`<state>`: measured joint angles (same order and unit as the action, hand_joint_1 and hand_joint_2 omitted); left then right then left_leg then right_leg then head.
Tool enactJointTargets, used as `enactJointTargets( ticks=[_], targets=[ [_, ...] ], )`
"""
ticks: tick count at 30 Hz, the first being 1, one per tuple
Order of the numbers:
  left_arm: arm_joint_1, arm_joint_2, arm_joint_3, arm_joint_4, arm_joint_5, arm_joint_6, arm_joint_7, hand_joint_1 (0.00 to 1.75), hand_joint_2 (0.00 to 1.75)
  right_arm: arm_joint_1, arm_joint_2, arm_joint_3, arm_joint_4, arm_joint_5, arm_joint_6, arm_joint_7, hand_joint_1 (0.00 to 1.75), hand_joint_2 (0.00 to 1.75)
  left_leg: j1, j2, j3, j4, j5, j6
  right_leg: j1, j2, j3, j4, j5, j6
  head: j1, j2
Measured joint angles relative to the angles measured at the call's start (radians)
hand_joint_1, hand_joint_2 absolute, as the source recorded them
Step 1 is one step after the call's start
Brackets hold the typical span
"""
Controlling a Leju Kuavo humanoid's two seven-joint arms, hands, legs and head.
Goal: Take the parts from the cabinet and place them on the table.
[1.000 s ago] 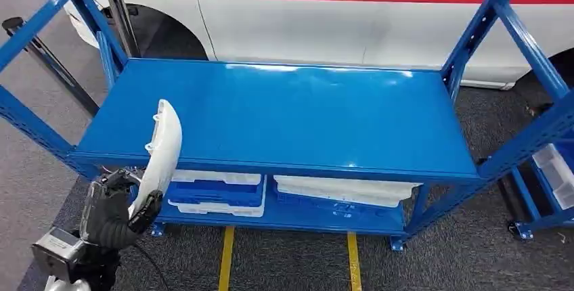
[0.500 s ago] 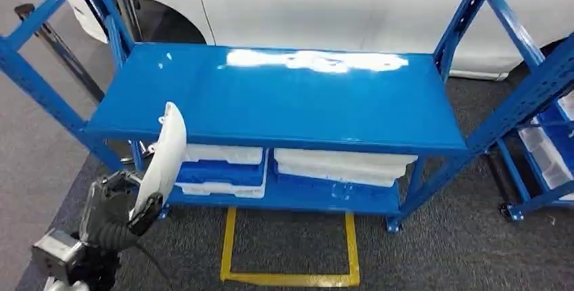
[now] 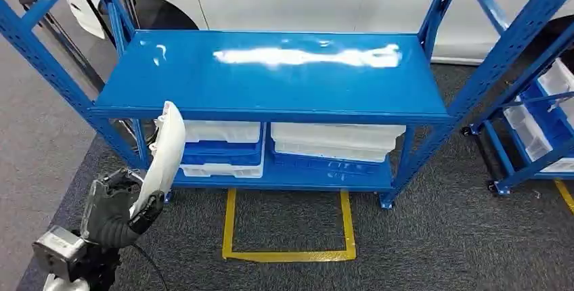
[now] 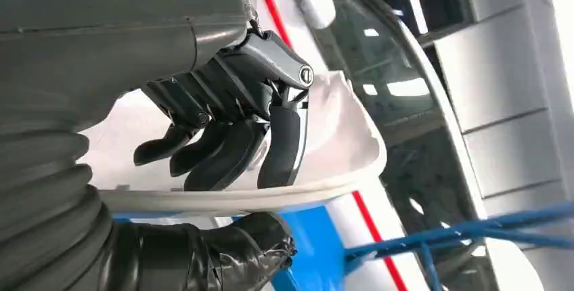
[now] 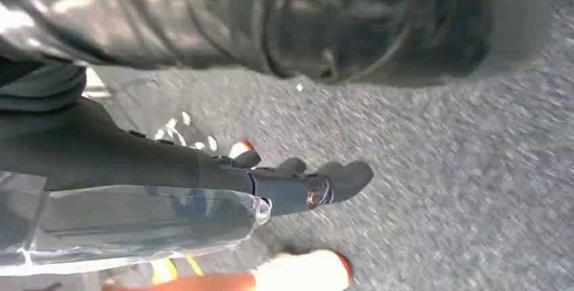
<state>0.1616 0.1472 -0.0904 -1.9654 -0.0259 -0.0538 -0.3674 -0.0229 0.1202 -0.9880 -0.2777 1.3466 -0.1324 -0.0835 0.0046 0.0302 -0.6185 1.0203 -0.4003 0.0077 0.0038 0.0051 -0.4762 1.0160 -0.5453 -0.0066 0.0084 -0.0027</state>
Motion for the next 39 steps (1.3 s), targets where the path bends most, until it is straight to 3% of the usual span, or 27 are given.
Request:
enactJointTargets(
  ticks=[1,2,3,5,6,7,9,11,12,13,15,17,19,20,21,22,23,25,26,27,28,30,32,34,36,38,39],
  targets=[
    [0.0,0.0,0.0,0.0,0.0,-0.003,0.0,1.75,1.75,0.001,0.0,0.0,0.0,0.0,-0.001,0.0,0.0,0.0,-0.002,0.0,-0.003,0.0,0.009,-0.009,-0.006,0.0,-0.008,-0.008,0.014,-0.011,0.002,0.0],
    [0.002,0.0,0.0,0.0,0.0,-0.004,0.0,1.75,1.75,-0.002,0.002,0.0,0.002,0.0,-0.001,0.0,0.0,0.0,0.005,-0.011,-0.013,0.015,-0.022,-0.012,-0.008,-0.008,-0.018,-0.01,0.028,-0.021,0.002,0.0],
    [0.001,0.0,0.0,0.0,0.0,-0.006,0.001,1.75,1.75,-0.004,0.002,0.0,0.002,0.0,-0.001,0.001,0.0,0.0,0.005,-0.017,-0.03,0.053,-0.086,-0.014,-0.007,-0.008,-0.035,-0.01,0.041,-0.032,0.001,0.0],
    [-0.001,0.0,0.0,0.0,0.001,-0.01,0.002,1.75,1.75,-0.006,0.002,0.0,0.002,0.0,0.006,0.01,0.0,0.0,0.006,-0.02,-0.056,0.182,-0.209,-0.018,-0.004,-0.01,-0.065,-0.009,0.066,-0.037,0.001,0.0],
    [-0.002,-0.001,0.0,0.002,0.0,-0.011,0.003,1.75,1.75,-0.006,0.001,0.0,0.002,0.001,0.007,0.012,0.0,0.0,0.006,-0.02,-0.063,0.245,-0.237,-0.019,-0.002,-0.01,-0.083,-0.008,0.079,-0.038,0.001,0.0],
    [-0.003,0.0,0.0,0.004,0.0,-0.012,0.006,1.75,1.75,-0.007,0.001,0.0,0.002,0.003,0.01,0.014,0.0,0.0,0.006,-0.02,-0.06,0.289,-0.231,-0.02,-0.001,-0.01,-0.099,-0.006,0.093,-0.038,0.001,0.0],
    [-0.007,-0.001,0.0,0.007,0.0,-0.012,0.009,1.75,1.75,-0.01,0.001,0.0,0.003,0.003,0.017,0.019,0.0,0.0,0.006,-0.021,-0.013,0.269,-0.15,-0.017,0.0,-0.009,-0.14,0.003,0.117,-0.036,0.001,0.0],
    [-0.011,0.0,0.0,0.008,-0.001,-0.013,0.011,1.75,1.75,-0.011,0.001,0.0,0.006,0.0,0.019,0.019,0.0,0.0,0.006,-0.021,0.097,0.129,-0.104,-0.01,0.0,-0.007,-0.175,0.016,0.136,-0.031,0.0,0.0],
    [-0.015,0.0,0.0,0.008,-0.001,-0.013,0.011,1.75,1.75,-0.013,0.002,0.0,0.006,0.0,0.019,0.019,0.0,0.0,0.003,-0.022,0.171,0.025,-0.144,-0.006,0.002,-0.007,-0.185,0.023,0.144,-0.025,0.0,0.0],
    [-0.017,0.0,0.0,0.008,-0.001,-0.013,0.01,1.75,1.75,-0.013,0.002,0.0,0.008,0.0,0.019,0.019,0.0,0.0,-0.001,-0.023,0.213,-0.053,-0.169,-0.003,0.003,-0.007,-0.189,0.028,0.153,-0.019,0.002,0.0],
    [-0.016,0.0,0.0,0.008,-0.001,-0.014,0.011,1.75,1.75,-0.012,0.002,0.0,0.009,0.0,0.019,0.02,0.0,0.0,-0.006,-0.022,0.196,-0.044,-0.16,0.002,-0.003,-0.007,-0.189,0.018,0.175,-0.008,0.001,0.0],
    [-0.016,-0.001,0.0,0.009,-0.001,-0.014,0.011,1.75,1.75,-0.01,0.001,-0.001,0.01,0.0,0.019,0.021,0.0,0.0,0.003,-0.015,0.179,-0.052,-0.131,0.02,-0.003,-0.004,-0.196,0.021,0.176,0.005,0.002,0.0],
    [-0.019,0.0,0.0,0.009,-0.001,-0.015,0.011,1.75,1.75,-0.012,0.001,-0.001,0.01,0.0,0.019,0.021,0.0,0.0,0.0,-0.011,0.149,-0.052,-0.106,0.037,-0.008,-0.003,-0.222,0.097,0.046,0.01,0.003,0.0],
    [-0.017,-0.001,0.0,0.009,-0.001,-0.015,0.011,1.75,1.75,-0.012,0.001,-0.001,0.011,0.0,0.019,0.021,0.0,0.0,-0.001,-0.01,0.134,-0.052,-0.092,0.036,-0.01,-0.003,-0.234,0.167,-0.018,0.014,0.003,0.0],
    [-0.017,0.0,0.0,0.009,-0.001,-0.015,0.011,1.75,1.75,-0.011,0.001,-0.001,0.011,0.0,0.019,0.021,0.0,0.0,-0.002,-0.01,0.116,-0.051,-0.079,0.037,-0.012,-0.003,-0.244,0.24,-0.057,0.018,0.002,0.0],
    [-0.017,0.0,0.0,0.009,-0.001,-0.016,0.011,1.75,1.75,-0.012,0.001,-0.001,0.013,0.002,0.018,0.024,0.0,0.0,-0.003,-0.009,0.103,-0.047,-0.066,0.036,-0.014,-0.003,-0.248,0.296,-0.058,0.021,0.003,0.0],
    [-0.017,-0.001,0.0,0.009,-0.001,-0.017,0.012,1.75,1.75,-0.012,0.001,-0.001,0.014,0.006,0.018,0.029,0.0,0.0,-0.004,-0.009,0.083,-0.044,-0.056,0.034,-0.017,-0.004,-0.24,0.322,-0.026,0.023,0.002,0.0],
    [-0.017,-0.001,0.0,0.009,-0.002,-0.019,0.013,1.75,1.75,-0.014,0.001,-0.001,0.014,0.017,0.018,0.034,0.0,0.0,-0.004,-0.022,0.042,-0.031,-0.039,0.024,-0.02,-0.002,-0.166,0.256,0.061,0.022,0.002,0.0],
    [-0.018,-0.001,0.0,0.009,-0.006,-0.019,0.011,1.75,1.75,-0.014,0.001,0.0,0.014,0.023,0.019,0.04,0.0,0.0,-0.003,-0.024,0.027,-0.025,-0.032,0.019,-0.02,0.008,-0.104,0.178,0.069,0.017,0.003,0.0],
    [-0.019,-0.002,0.0,0.009,-0.008,-0.019,0.011,1.75,1.75,-0.013,0.0,0.002,0.014,0.032,0.019,0.046,0.0,0.0,-0.002,-0.024,0.018,-0.02,-0.025,0.016,-0.021,0.036,-0.034,0.085,0.034,0.01,0.002,0.0],
    [-0.022,-0.002,0.0,0.009,-0.008,-0.018,0.01,1.75,1.75,-0.011,-0.002,0.005,0.014,0.038,0.019,0.051,0.0,0.0,-0.006,-0.029,0.011,-0.014,-0.021,0.01,-0.018,0.046,0.02,-0.005,-0.006,0.005,0.002,0.0],
    [-0.025,-0.002,-0.001,0.009,-0.01,-0.018,0.008,1.75,1.75,-0.011,-0.003,0.008,0.016,0.04,0.019,0.064,0.0,0.0,-0.002,-0.038,0.008,-0.016,-0.003,-0.004,-0.009,0.031,0.018,-0.017,-0.011,0.002,0.002,0.0],
    [-0.024,-0.003,-0.001,0.009,-0.011,-0.017,0.008,1.75,1.75,-0.011,-0.003,0.012,0.017,0.043,0.022,0.071,0.0,0.0,0.001,-0.052,0.004,-0.013,0.005,-0.014,-0.016,0.015,0.013,-0.027,0.004,-0.014,0.004,0.0],
    [-0.023,-0.004,-0.001,0.01,-0.01,-0.017,0.008,1.75,1.75,-0.012,-0.005,0.018,0.018,0.048,0.024,0.076,0.0,0.0,0.006,-0.044,-0.028,0.056,-0.076,-0.021,-0.014,-0.006,0.002,-0.027,0.018,-0.031,0.001,0.0],
    [-0.021,-0.004,-0.001,0.01,-0.01,-0.017,0.008,1.75,1.75,-0.009,-0.007,0.019,0.018,0.048,0.024,0.08,0.0,0.0,0.008,-0.041,-0.075,0.203,-0.165,-0.028,-0.01,-0.025,-0.012,-0.025,0.026,-0.034,0.0,0.0],
    [-0.017,-0.004,-0.001,0.011,-0.01,-0.017,0.008,1.75,1.75,-0.009,-0.008,0.02,0.019,0.048,0.025,0.08,0.0,0.0,0.009,-0.037,-0.092,0.286,-0.174,-0.032,-0.007,-0.042,-0.026,-0.019,0.031,-0.033,0.0,0.0],
    [-0.015,-0.004,-0.001,0.011,-0.01,-0.017,0.008,1.75,1.75,-0.009,-0.008,0.02,0.019,0.048,0.026,0.08,0.0,0.0,0.009,-0.035,-0.065,0.254,-0.147,-0.032,-0.007,-0.051,-0.032,-0.014,0.031,-0.033,0.0,0.0]
  ],
)
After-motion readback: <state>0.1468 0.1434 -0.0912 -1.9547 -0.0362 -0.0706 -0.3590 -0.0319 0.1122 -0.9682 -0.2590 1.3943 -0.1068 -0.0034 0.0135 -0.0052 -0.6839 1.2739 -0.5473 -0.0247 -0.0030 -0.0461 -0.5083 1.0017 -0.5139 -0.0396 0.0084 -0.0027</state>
